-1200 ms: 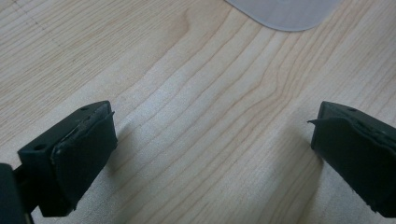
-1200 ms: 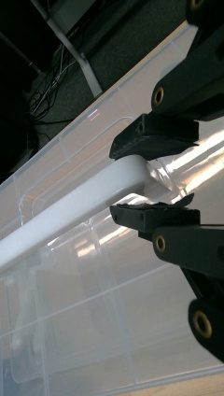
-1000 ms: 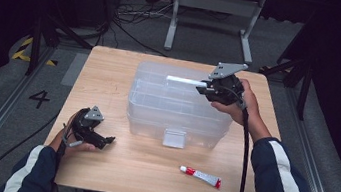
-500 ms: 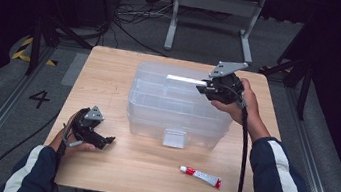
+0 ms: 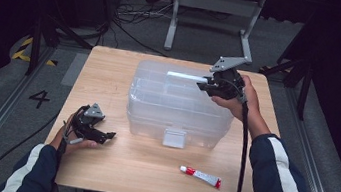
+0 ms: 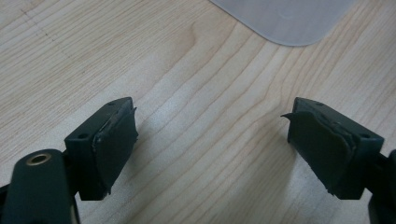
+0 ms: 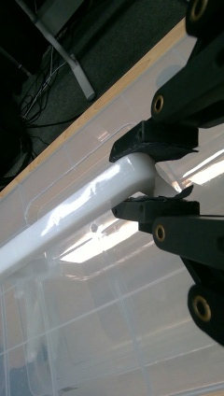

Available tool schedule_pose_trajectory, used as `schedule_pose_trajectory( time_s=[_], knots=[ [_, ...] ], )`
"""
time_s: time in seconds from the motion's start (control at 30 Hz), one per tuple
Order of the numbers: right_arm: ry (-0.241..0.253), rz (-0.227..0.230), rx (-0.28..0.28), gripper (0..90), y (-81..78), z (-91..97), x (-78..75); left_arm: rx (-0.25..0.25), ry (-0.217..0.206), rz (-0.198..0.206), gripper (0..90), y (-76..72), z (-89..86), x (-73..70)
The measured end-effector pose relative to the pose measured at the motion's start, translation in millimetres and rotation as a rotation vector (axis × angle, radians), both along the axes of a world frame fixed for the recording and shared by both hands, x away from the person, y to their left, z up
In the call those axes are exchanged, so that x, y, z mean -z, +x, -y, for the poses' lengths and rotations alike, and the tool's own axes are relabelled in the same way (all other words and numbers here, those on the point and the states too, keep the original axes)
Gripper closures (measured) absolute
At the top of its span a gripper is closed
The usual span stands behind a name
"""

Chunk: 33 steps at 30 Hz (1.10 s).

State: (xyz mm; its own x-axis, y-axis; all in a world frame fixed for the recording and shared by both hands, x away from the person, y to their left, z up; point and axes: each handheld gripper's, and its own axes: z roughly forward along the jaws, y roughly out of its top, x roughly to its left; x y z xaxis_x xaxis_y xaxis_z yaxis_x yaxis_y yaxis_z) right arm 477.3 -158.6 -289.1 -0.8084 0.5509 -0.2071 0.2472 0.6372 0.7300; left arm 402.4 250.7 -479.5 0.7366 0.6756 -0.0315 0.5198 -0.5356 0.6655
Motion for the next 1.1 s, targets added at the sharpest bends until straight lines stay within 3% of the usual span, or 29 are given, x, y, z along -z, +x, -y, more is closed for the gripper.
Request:
schedule_pose_trajectory(
  time_s=[0.27,0.47,0.73,0.97,1.1],
  knots=[
    [0.002,-0.007,0.006,72.1,3.3,0.1,-2.4,0.018,-0.004,0.033,26.1,-0.8,4.5,-6.7],
    [0.002,-0.01,0.009,72.1,5.7,0.0,-4.1,0.014,-0.069,0.077,29.3,-1.5,4.3,-24.7],
    [0.004,-0.023,0.013,72.0,8.7,0.1,-6.5,0.001,-0.115,0.13,39.6,-3.8,8.9,-42.7],
    [-0.003,-0.024,0.017,71.9,10.9,-0.8,-8.6,0.03,-0.156,0.156,54.9,-1.8,13.8,-57.4],
    [-0.009,-0.025,0.022,71.9,12.4,-1.2,-10.4,0.047,-0.164,0.158,70.9,0.0,18.7,-62.3]
  ],
)
